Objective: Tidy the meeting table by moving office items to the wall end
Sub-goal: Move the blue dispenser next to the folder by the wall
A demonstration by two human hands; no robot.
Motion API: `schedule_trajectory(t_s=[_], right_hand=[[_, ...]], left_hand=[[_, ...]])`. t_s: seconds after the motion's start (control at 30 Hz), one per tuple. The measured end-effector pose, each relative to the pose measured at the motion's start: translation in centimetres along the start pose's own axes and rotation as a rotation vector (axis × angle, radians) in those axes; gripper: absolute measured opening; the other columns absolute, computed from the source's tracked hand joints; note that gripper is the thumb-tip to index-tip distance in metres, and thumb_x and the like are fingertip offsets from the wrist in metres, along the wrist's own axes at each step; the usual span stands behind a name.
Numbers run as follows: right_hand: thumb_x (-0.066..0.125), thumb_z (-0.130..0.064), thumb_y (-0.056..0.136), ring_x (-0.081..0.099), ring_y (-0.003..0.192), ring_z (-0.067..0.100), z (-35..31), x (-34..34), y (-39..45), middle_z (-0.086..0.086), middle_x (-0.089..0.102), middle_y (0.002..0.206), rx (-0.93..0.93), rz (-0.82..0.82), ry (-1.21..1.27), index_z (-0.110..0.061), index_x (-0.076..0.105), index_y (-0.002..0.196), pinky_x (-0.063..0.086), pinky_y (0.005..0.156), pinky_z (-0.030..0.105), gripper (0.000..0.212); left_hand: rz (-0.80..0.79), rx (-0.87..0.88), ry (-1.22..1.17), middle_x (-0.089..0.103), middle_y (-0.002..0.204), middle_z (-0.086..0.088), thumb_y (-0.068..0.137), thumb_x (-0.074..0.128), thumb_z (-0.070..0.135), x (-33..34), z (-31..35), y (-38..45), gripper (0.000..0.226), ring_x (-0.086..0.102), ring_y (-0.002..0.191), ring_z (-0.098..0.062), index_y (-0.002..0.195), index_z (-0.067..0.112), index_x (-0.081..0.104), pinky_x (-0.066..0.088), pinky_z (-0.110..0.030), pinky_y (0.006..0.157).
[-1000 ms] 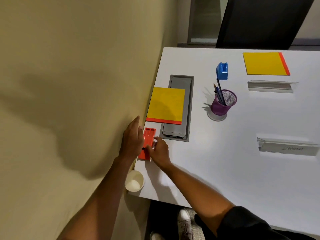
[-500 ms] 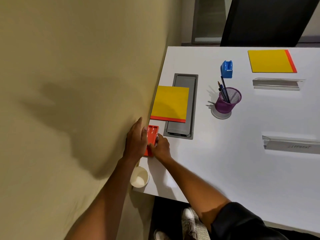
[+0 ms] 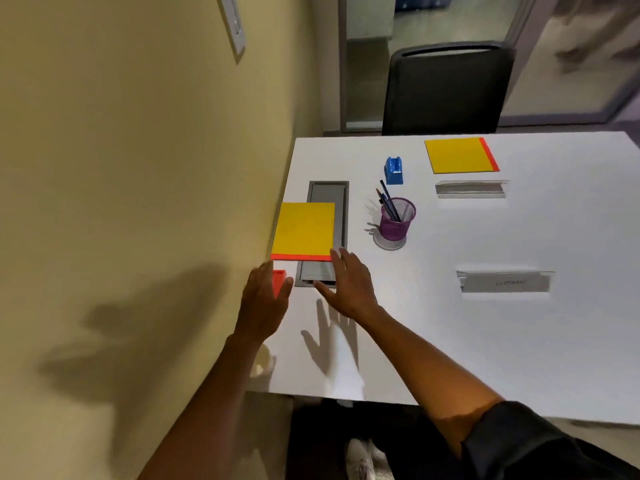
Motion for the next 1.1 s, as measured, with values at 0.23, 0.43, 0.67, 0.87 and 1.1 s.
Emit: schedule_trajectory(t_s=[0.23, 0.43, 0.67, 0.87, 1.1], right_hand=[[0.025, -0.078, 0.086, -0.007, 0.151, 0.028, 1.8, -7.8, -6.8, 0.003, -0.010, 0.164, 0.018, 0.052, -0.283, -0.027, -0.004, 0.155, -0.001, 0.119, 0.054, 0.090], [0.026, -0.078, 0.085, -0.009, 0.151, 0.030, 2.1, -15.7, -13.5, 0.003, -0.012, 0.163, 0.078, 0.161, -0.414, -0.029, -0.006, 0.154, -0.006, 0.119, 0.054, 0.091], [0.023, -0.078, 0.085, -0.013, 0.150, 0.029, 4.7, -23.4, -22.4, 0.002, -0.016, 0.163, 0.263, 0.284, -0.441, -0.029, -0.009, 0.154, -0.004, 0.120, 0.057, 0.091], [0.019, -0.081, 0.082, -0.010, 0.150, 0.031, 9.7, -27.7, -30.0, 0.001, -0.016, 0.163, 0.404, 0.378, -0.455, -0.031, -0.010, 0.153, -0.004, 0.118, 0.057, 0.092], [0.017, -0.084, 0.081, -0.008, 0.151, 0.032, 19.5, -32.0, -39.4, 0.001, -0.013, 0.163, 0.571, 0.454, -0.444, -0.032, -0.008, 0.154, -0.005, 0.118, 0.056, 0.093]], left_hand=[[-0.033, 0.131, 0.172, 0.006, 0.163, -0.001, 0.093, 0.031, 0.061, 0.9, 4.8, -4.9, 0.074, 0.002, 0.150, -0.022, 0.153, 0.021, 0.013, 0.006, -0.048, 0.121], [-0.036, 0.257, 0.135, 0.003, 0.163, 0.001, 0.092, 0.033, 0.063, 0.6, 10.4, -9.4, 0.076, -0.006, 0.150, -0.020, 0.154, 0.024, 0.012, 0.002, -0.050, 0.119], [-0.059, 0.428, 0.125, 0.003, 0.163, 0.000, 0.091, 0.028, 0.067, 1.3, 19.2, -13.9, 0.077, -0.004, 0.150, -0.024, 0.154, 0.026, 0.009, 0.000, -0.053, 0.118], [-0.145, 0.592, 0.180, 0.001, 0.163, -0.001, 0.090, 0.026, 0.069, 5.0, 26.8, -18.1, 0.079, -0.005, 0.150, -0.025, 0.154, 0.026, 0.007, 0.002, -0.055, 0.119], [-0.257, 0.721, 0.194, -0.001, 0.163, 0.000, 0.089, 0.024, 0.071, 12.9, 36.5, -24.0, 0.079, -0.008, 0.150, -0.024, 0.153, 0.028, 0.006, -0.001, -0.055, 0.119]])
Point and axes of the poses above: each hand's wrist, its own y-axis towards the middle knuckle, its own x-axis out of the palm, z = x × y, the point moved 1 cm from there along y, towards the middle knuckle
